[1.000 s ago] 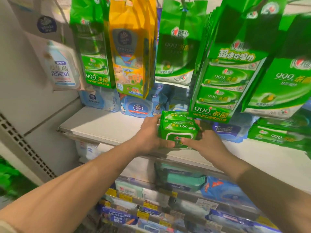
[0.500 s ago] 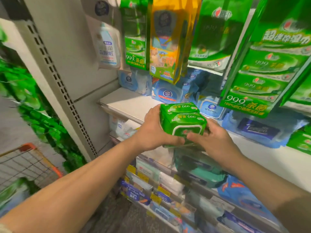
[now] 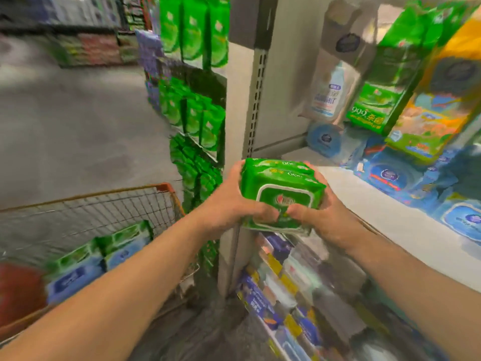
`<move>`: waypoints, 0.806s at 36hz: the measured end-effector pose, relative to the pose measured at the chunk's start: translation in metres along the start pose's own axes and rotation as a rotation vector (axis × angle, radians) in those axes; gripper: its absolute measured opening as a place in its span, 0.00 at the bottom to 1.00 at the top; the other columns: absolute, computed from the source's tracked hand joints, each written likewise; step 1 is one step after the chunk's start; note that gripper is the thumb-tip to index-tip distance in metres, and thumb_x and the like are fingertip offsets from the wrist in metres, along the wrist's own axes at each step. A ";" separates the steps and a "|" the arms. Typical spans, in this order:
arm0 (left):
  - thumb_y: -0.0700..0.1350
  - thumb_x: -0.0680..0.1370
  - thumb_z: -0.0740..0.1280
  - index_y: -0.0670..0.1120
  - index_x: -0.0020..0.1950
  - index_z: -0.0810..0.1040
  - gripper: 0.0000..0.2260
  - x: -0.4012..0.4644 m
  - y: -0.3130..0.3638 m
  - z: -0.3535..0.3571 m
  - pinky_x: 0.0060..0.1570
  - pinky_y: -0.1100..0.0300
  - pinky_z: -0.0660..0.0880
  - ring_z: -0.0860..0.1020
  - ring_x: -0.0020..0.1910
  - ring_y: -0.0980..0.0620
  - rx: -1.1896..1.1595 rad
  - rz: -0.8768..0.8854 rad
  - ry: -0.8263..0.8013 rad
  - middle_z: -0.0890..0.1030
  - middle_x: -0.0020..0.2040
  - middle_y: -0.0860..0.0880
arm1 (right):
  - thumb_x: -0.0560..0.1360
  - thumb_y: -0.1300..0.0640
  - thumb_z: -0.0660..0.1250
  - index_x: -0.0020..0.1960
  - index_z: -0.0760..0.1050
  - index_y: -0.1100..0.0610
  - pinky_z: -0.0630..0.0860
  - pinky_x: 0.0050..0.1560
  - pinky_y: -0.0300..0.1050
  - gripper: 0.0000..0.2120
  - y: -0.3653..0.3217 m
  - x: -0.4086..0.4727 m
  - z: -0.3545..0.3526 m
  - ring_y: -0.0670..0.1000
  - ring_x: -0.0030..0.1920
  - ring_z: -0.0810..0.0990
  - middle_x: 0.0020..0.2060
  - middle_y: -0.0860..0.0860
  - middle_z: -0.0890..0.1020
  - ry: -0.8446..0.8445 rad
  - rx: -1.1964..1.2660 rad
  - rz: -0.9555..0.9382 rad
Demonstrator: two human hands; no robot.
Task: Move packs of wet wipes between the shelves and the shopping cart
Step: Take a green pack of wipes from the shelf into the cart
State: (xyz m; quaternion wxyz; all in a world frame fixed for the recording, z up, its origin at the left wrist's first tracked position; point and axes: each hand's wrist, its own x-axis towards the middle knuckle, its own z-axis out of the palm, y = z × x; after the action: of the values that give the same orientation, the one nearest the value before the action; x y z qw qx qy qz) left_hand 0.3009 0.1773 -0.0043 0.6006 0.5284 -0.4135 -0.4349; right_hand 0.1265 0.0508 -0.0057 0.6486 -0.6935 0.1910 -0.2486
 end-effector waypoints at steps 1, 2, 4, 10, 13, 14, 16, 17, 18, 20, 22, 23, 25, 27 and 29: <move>0.38 0.55 0.80 0.48 0.72 0.64 0.47 -0.008 0.001 -0.015 0.56 0.48 0.82 0.83 0.59 0.43 -0.014 -0.001 0.005 0.80 0.64 0.40 | 0.48 0.44 0.88 0.78 0.60 0.56 0.81 0.51 0.44 0.65 -0.001 0.008 0.018 0.50 0.58 0.83 0.60 0.50 0.84 -0.044 0.027 0.007; 0.37 0.56 0.79 0.50 0.72 0.64 0.47 -0.016 0.004 -0.028 0.54 0.50 0.82 0.84 0.59 0.44 -0.029 -0.006 0.012 0.80 0.65 0.40 | 0.50 0.45 0.87 0.77 0.61 0.58 0.82 0.50 0.44 0.63 -0.001 0.016 0.034 0.51 0.58 0.84 0.59 0.51 0.84 -0.069 0.050 0.012; 0.34 0.59 0.78 0.53 0.75 0.60 0.49 -0.031 0.007 -0.061 0.53 0.54 0.82 0.84 0.57 0.48 -0.048 -0.017 0.036 0.80 0.65 0.42 | 0.54 0.46 0.87 0.74 0.65 0.59 0.81 0.52 0.47 0.55 -0.002 0.031 0.070 0.53 0.58 0.84 0.59 0.53 0.84 -0.125 0.073 0.001; 0.36 0.66 0.79 0.55 0.82 0.48 0.55 -0.080 0.007 -0.159 0.62 0.47 0.79 0.82 0.64 0.43 -0.028 -0.057 0.082 0.78 0.69 0.43 | 0.66 0.54 0.77 0.69 0.70 0.59 0.80 0.54 0.43 0.34 -0.002 0.071 0.165 0.51 0.58 0.84 0.58 0.51 0.85 -0.273 -0.059 -0.031; 0.36 0.68 0.76 0.61 0.72 0.60 0.41 -0.103 0.003 -0.197 0.60 0.50 0.80 0.82 0.63 0.45 -0.012 -0.064 0.121 0.79 0.68 0.45 | 0.63 0.47 0.81 0.68 0.69 0.58 0.80 0.53 0.39 0.40 0.003 0.088 0.205 0.49 0.57 0.84 0.57 0.47 0.85 -0.361 -0.113 -0.003; 0.36 0.68 0.76 0.62 0.70 0.61 0.40 -0.110 0.002 -0.206 0.61 0.48 0.80 0.82 0.63 0.45 -0.016 -0.063 0.140 0.79 0.68 0.45 | 0.62 0.43 0.82 0.70 0.68 0.60 0.80 0.54 0.40 0.44 0.004 0.092 0.217 0.49 0.58 0.84 0.58 0.48 0.85 -0.382 -0.121 0.010; 0.37 0.65 0.79 0.61 0.74 0.57 0.48 -0.120 -0.004 -0.225 0.62 0.44 0.79 0.83 0.62 0.44 -0.051 -0.065 0.217 0.80 0.67 0.44 | 0.60 0.38 0.82 0.72 0.66 0.61 0.80 0.55 0.41 0.51 0.007 0.103 0.240 0.50 0.59 0.83 0.59 0.49 0.84 -0.441 -0.140 0.032; 0.37 0.63 0.80 0.60 0.76 0.55 0.51 -0.123 -0.008 -0.233 0.60 0.45 0.80 0.83 0.61 0.44 -0.078 -0.062 0.249 0.80 0.66 0.44 | 0.58 0.38 0.82 0.73 0.65 0.61 0.80 0.54 0.39 0.53 0.009 0.108 0.249 0.49 0.59 0.83 0.59 0.48 0.84 -0.472 -0.154 0.052; 0.37 0.61 0.80 0.59 0.75 0.57 0.50 -0.125 -0.012 -0.241 0.57 0.47 0.81 0.84 0.60 0.44 -0.099 -0.052 0.282 0.81 0.65 0.44 | 0.58 0.39 0.83 0.74 0.64 0.60 0.79 0.54 0.38 0.54 0.011 0.113 0.257 0.48 0.59 0.83 0.59 0.48 0.84 -0.504 -0.161 0.069; 0.36 0.61 0.79 0.55 0.75 0.62 0.47 -0.128 -0.019 -0.255 0.55 0.48 0.81 0.84 0.59 0.44 -0.124 -0.033 0.315 0.82 0.64 0.43 | 0.60 0.49 0.85 0.75 0.64 0.59 0.79 0.54 0.36 0.51 0.018 0.126 0.269 0.48 0.60 0.83 0.61 0.48 0.84 -0.557 -0.184 0.083; 0.37 0.62 0.79 0.51 0.80 0.58 0.51 -0.128 -0.027 -0.269 0.61 0.41 0.79 0.82 0.63 0.40 -0.143 -0.042 0.323 0.80 0.66 0.41 | 0.63 0.60 0.81 0.75 0.64 0.57 0.79 0.54 0.36 0.44 0.024 0.140 0.278 0.47 0.60 0.83 0.61 0.47 0.83 -0.572 -0.204 0.096; 0.38 0.63 0.80 0.51 0.82 0.55 0.53 -0.125 -0.033 -0.277 0.63 0.38 0.76 0.81 0.64 0.38 -0.151 -0.055 0.326 0.80 0.67 0.40 | 0.65 0.62 0.79 0.75 0.64 0.56 0.79 0.55 0.37 0.42 0.028 0.147 0.283 0.48 0.61 0.82 0.62 0.48 0.83 -0.584 -0.219 0.092; 0.39 0.63 0.81 0.50 0.83 0.53 0.55 -0.119 -0.043 -0.292 0.67 0.33 0.73 0.80 0.65 0.37 -0.161 -0.081 0.340 0.79 0.68 0.39 | 0.67 0.66 0.78 0.74 0.66 0.57 0.79 0.56 0.40 0.38 0.037 0.162 0.289 0.51 0.62 0.82 0.62 0.51 0.83 -0.608 -0.239 0.093; 0.39 0.62 0.82 0.49 0.82 0.54 0.55 -0.113 -0.051 -0.303 0.67 0.35 0.73 0.80 0.65 0.38 -0.166 -0.107 0.369 0.79 0.69 0.40 | 0.69 0.70 0.76 0.69 0.69 0.56 0.80 0.52 0.37 0.33 0.049 0.177 0.294 0.48 0.58 0.84 0.58 0.47 0.85 -0.609 -0.230 0.102; 0.40 0.60 0.82 0.52 0.80 0.59 0.53 -0.104 -0.060 -0.314 0.64 0.41 0.77 0.82 0.63 0.41 -0.163 -0.131 0.413 0.80 0.68 0.43 | 0.68 0.70 0.77 0.66 0.71 0.54 0.79 0.51 0.35 0.31 0.062 0.193 0.297 0.46 0.55 0.85 0.54 0.44 0.86 -0.604 -0.211 0.109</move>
State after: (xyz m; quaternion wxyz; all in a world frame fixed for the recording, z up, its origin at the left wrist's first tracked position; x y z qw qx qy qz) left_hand 0.5671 0.3593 -0.0986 0.6838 0.5816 -0.2101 -0.3874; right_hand 0.4611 0.1711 -0.0590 0.6128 -0.7882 0.0516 0.0249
